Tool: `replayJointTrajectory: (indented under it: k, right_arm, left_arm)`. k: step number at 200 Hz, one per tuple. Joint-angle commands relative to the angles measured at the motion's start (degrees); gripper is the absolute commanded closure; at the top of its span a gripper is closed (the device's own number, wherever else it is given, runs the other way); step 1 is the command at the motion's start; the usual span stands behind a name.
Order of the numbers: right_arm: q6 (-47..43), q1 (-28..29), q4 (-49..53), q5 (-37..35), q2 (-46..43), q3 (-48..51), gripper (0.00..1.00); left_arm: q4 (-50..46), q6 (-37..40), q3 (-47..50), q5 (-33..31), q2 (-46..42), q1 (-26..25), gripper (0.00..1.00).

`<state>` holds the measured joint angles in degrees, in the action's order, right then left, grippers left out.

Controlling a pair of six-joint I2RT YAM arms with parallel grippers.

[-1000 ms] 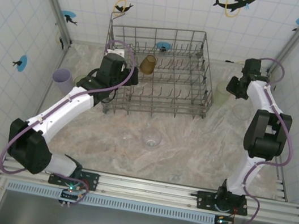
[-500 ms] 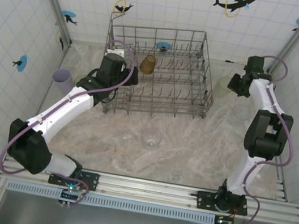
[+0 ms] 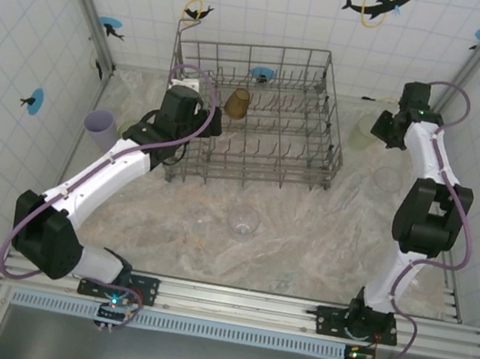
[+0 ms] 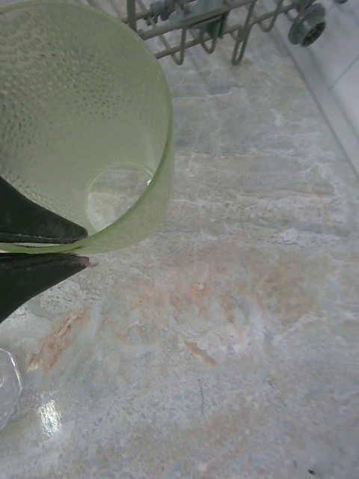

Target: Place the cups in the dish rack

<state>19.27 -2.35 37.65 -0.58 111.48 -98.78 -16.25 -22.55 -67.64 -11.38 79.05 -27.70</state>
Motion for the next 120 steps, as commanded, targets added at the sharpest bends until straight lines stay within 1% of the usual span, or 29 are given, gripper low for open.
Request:
replayJointTrajectory:
  k: [1, 51, 79, 120]
  right_arm:
    - [0.4, -0.2, 1.4, -1.7, -4.1, -4.1, 1.00]
    - [4.1, -0.1, -0.7, -0.2, -6.6, -4.7, 1.00]
    - [4.9, -0.1, 0.1, -0.4, -6.9, -7.2, 1.00]
    - [6.2, 1.0, -1.1, 0.7, -9.5, -6.9, 1.00]
  left_arm:
    - [-1.2, -0.1, 0.8, -0.9, -1.6, -0.1, 0.03]
    - [-1.3, -0.2, 0.8, 0.3, -1.0, 0.0, 0.03]
    - [-1.5, -0.1, 0.8, 0.8, -0.8, 0.0, 0.03]
    - [-1.4, -0.3, 0.7, 1.4, -0.4, -0.1, 0.03]
